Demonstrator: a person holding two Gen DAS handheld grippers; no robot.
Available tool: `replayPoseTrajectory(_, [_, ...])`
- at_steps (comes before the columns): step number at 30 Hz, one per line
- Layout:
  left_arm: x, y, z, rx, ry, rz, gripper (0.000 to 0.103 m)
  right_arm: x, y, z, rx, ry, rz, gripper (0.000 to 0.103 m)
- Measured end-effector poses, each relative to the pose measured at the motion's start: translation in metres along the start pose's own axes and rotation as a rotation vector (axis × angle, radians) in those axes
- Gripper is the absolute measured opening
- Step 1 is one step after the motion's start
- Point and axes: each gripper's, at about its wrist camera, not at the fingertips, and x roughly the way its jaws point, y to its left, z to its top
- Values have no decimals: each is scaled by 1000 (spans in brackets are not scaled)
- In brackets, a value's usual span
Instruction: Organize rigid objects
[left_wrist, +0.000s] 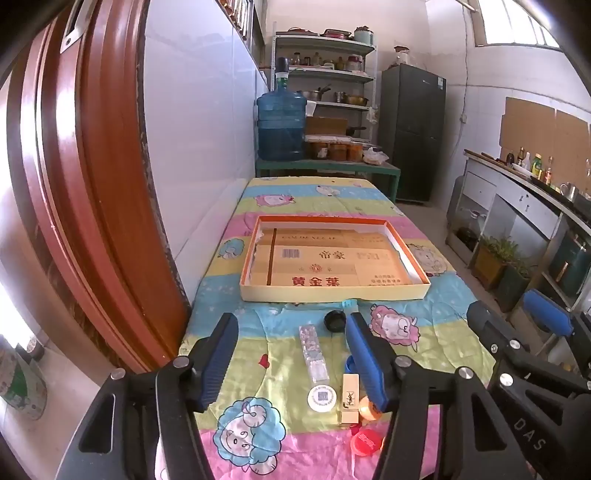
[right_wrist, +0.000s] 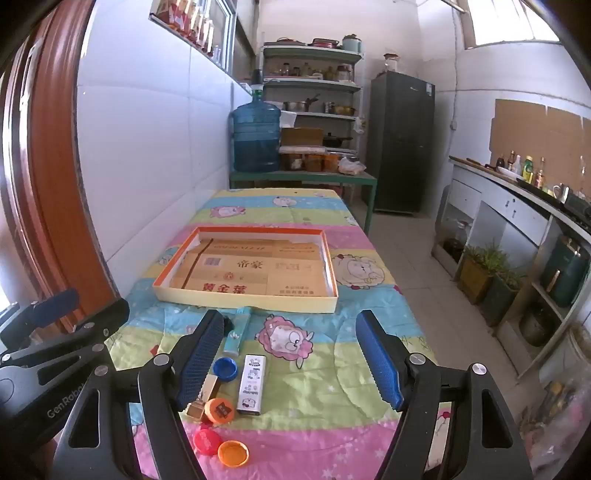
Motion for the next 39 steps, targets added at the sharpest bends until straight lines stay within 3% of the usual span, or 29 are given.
replayPoseTrajectory(39, [7, 2, -7, -10, 21, 19, 61, 6, -1, -3, 2, 33, 3, 76])
